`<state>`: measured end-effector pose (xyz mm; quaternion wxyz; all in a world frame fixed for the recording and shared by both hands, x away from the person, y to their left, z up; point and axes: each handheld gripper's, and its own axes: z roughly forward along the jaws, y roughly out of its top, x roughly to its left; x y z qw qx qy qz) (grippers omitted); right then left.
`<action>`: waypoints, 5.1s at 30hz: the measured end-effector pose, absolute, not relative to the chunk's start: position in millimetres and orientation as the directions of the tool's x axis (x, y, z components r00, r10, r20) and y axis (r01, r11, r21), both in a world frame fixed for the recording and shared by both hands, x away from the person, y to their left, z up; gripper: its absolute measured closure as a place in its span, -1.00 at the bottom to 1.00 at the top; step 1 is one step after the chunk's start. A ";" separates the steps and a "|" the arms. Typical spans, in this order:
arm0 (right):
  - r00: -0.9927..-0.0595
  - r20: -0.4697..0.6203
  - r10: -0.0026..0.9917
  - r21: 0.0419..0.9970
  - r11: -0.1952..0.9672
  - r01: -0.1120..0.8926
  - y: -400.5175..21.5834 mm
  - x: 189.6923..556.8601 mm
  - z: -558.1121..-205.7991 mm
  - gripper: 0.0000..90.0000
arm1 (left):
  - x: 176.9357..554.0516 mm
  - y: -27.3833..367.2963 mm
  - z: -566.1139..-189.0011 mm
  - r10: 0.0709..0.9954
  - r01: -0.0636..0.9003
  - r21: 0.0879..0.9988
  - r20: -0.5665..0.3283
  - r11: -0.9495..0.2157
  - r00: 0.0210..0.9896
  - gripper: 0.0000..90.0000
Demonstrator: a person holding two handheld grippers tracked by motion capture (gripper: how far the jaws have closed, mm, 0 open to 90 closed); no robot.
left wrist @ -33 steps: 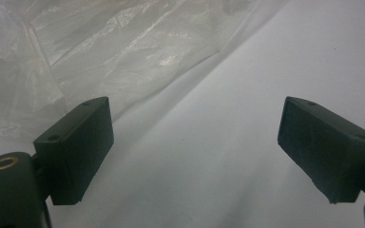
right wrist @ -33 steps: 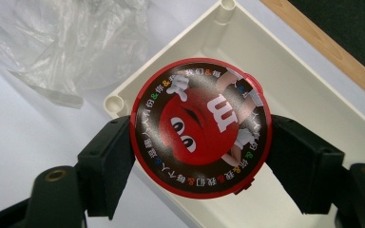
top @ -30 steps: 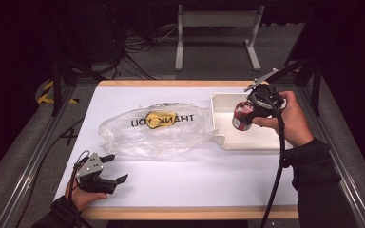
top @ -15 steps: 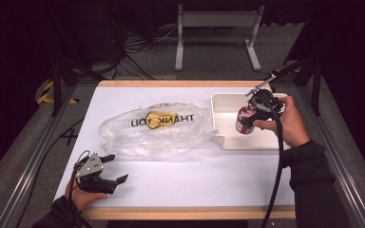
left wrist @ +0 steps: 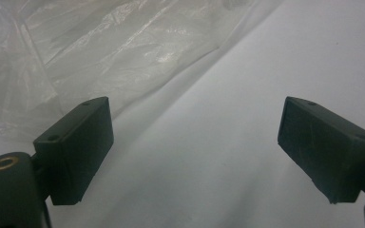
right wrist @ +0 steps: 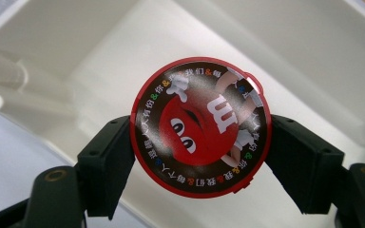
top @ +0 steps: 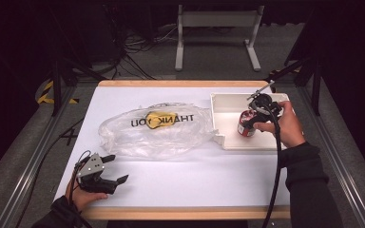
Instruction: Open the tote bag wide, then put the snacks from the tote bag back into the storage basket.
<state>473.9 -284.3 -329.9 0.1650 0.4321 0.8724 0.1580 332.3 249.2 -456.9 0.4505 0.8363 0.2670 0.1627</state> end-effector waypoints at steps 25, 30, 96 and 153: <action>-0.553 -0.141 0.821 0.392 0.560 0.730 -286.0 483.4 -352.2 -0.40 | 332.2 249.4 -456.8 0.591 0.298 0.841 0.032 -0.452 0.806 -0.73; -0.546 -0.130 0.828 0.403 0.547 0.734 -286.9 484.9 -353.4 -0.41 | 332.2 249.4 -456.8 0.591 0.298 0.841 0.033 -0.452 0.806 -0.73; -0.555 -0.268 0.787 0.519 0.603 0.605 -284.0 427.4 -336.7 -0.85 | 334.8 250.4 -457.3 0.580 0.308 0.839 0.011 -0.448 0.815 -0.73; -0.600 -0.286 0.747 0.702 0.590 0.399 -325.0 332.7 -401.9 -0.86 | 334.2 249.3 -457.3 0.596 0.314 0.834 0.022 -0.454 0.803 -0.73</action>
